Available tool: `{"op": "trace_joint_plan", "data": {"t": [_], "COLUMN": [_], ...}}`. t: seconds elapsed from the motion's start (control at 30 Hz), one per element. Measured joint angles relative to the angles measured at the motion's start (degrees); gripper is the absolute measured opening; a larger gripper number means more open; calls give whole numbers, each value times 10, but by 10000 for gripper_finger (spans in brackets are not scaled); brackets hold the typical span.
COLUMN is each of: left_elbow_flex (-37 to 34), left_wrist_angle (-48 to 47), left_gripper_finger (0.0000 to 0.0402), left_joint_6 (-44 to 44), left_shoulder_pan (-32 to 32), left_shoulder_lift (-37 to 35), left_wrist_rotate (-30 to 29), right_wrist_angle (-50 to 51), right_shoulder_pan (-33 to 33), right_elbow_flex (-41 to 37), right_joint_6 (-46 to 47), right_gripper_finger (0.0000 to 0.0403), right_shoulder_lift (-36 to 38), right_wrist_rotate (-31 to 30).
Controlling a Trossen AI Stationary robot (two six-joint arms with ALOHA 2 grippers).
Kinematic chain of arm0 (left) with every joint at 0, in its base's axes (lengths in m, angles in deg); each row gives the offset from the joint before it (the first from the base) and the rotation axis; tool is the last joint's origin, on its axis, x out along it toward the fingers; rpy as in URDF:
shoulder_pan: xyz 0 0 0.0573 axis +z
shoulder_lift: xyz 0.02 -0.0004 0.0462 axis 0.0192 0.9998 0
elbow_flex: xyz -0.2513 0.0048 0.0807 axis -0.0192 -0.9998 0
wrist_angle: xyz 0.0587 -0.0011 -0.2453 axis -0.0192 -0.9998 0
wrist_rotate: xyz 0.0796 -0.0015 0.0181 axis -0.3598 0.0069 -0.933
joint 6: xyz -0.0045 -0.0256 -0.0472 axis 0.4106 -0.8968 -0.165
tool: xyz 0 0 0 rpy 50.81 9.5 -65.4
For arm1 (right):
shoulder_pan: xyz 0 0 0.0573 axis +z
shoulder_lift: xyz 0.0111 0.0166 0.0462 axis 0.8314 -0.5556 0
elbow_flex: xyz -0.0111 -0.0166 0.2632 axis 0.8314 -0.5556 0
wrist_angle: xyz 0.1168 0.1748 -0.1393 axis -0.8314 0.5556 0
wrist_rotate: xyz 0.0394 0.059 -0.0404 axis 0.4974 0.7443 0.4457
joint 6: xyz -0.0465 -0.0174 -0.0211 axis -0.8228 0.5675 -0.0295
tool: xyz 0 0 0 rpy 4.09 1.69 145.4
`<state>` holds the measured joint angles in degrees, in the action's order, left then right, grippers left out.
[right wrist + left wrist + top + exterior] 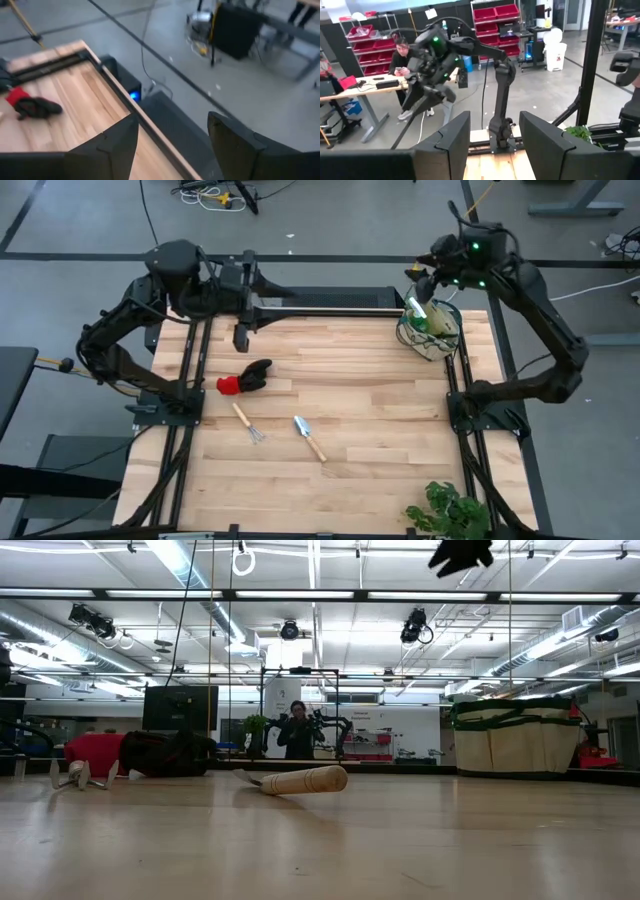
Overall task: Pick & Place Garden tools in Gardening bag
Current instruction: Put the hand rake into the gardening bag
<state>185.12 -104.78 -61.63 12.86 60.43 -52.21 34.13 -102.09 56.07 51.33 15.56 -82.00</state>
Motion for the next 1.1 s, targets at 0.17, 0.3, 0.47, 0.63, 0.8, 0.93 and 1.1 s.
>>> {"op": "trace_joint_plan", "data": {"t": [0.17, 0.3, 0.47, 0.63, 0.8, 0.93, 1.1], "left_elbow_flex": [0, 0, 0, 0, 0, 0, 0], "left_wrist_angle": [-16, -45, -69, -73, -73, -73, -77], "left_gripper_finger": [177, 177, 177, 177, 177, 177, 177], "left_joint_6": [0, -1, -1, 0, 4, 4, 5], "left_shoulder_pan": [4, 5, 6, 6, 6, 6, 6], "left_shoulder_lift": [-17, -26, -28, -27, -27, -27, -27], "left_wrist_rotate": [-2, -14, -45, -94, -94, -94, -94], "right_wrist_angle": [-16, -16, -17, -18, -18, -20, -58], "right_shoulder_pan": [36, 61, 100, 144, 154, 154, 153], "right_elbow_flex": [0, 0, 0, -1, -1, -1, -1], "right_joint_6": [-6, -10, 17, 51, 66, 100, 81], "right_gripper_finger": [240, 240, 240, 240, 240, 240, 240], "right_shoulder_lift": [22, 28, 27, 27, 19, 10, 2], "right_wrist_rotate": [10, 10, 0, -97, -161, -138, -161]}}
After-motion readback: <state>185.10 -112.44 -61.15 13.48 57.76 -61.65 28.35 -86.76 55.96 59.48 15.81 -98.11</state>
